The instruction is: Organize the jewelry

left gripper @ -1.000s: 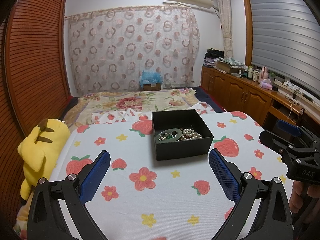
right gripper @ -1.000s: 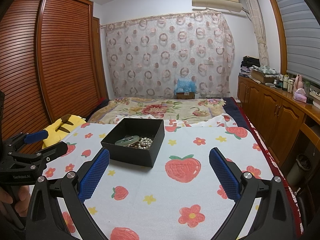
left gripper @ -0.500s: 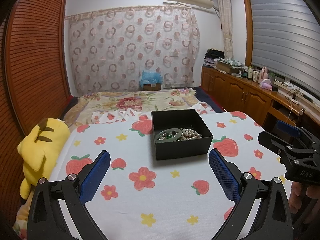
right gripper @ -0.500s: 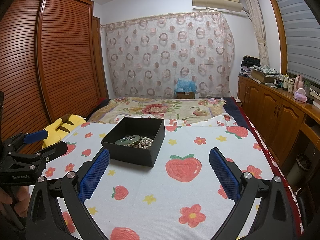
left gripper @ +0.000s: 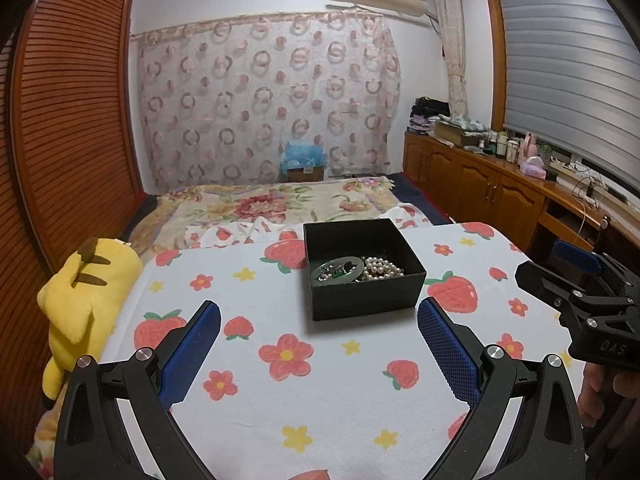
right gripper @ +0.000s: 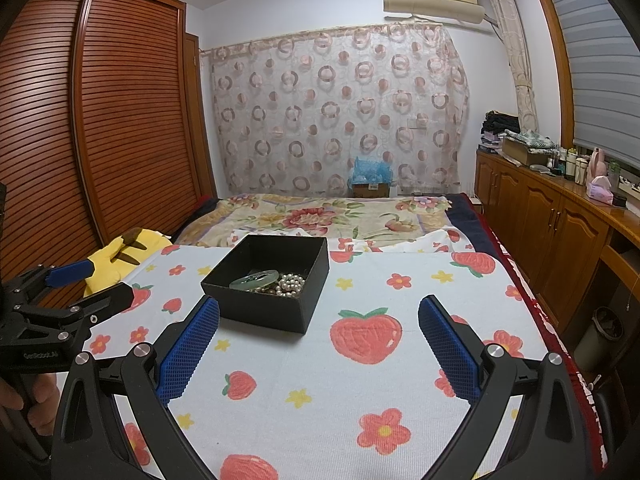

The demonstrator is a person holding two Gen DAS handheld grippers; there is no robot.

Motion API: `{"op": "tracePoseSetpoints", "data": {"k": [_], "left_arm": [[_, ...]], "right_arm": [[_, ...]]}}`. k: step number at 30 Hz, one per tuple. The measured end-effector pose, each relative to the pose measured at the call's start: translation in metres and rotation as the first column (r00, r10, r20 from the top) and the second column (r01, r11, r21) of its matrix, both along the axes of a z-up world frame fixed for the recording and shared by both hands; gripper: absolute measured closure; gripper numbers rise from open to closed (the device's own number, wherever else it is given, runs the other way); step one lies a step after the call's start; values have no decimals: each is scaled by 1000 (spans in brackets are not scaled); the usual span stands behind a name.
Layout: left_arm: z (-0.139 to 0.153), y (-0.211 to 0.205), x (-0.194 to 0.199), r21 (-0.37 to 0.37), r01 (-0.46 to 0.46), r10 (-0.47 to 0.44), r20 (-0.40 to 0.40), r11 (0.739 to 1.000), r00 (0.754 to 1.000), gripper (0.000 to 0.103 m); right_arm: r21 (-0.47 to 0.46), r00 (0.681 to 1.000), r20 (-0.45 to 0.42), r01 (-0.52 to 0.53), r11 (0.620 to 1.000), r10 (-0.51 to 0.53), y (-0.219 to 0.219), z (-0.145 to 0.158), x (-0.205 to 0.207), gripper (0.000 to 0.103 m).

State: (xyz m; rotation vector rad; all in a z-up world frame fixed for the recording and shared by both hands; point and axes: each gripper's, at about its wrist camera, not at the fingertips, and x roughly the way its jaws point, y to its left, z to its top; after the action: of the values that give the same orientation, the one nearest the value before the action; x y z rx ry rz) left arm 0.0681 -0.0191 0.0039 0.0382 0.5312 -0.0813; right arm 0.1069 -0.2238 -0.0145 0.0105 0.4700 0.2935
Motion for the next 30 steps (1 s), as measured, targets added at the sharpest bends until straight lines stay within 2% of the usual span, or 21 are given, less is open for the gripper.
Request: {"op": "tracePoseSetpoints", "data": {"k": [30], "left_arm": [[3,-2,-2,1,0,0,7,1000,1000,8]], "right_arm": [[2,1000,1,0,1000,0,-1,-1,0,3]]}}
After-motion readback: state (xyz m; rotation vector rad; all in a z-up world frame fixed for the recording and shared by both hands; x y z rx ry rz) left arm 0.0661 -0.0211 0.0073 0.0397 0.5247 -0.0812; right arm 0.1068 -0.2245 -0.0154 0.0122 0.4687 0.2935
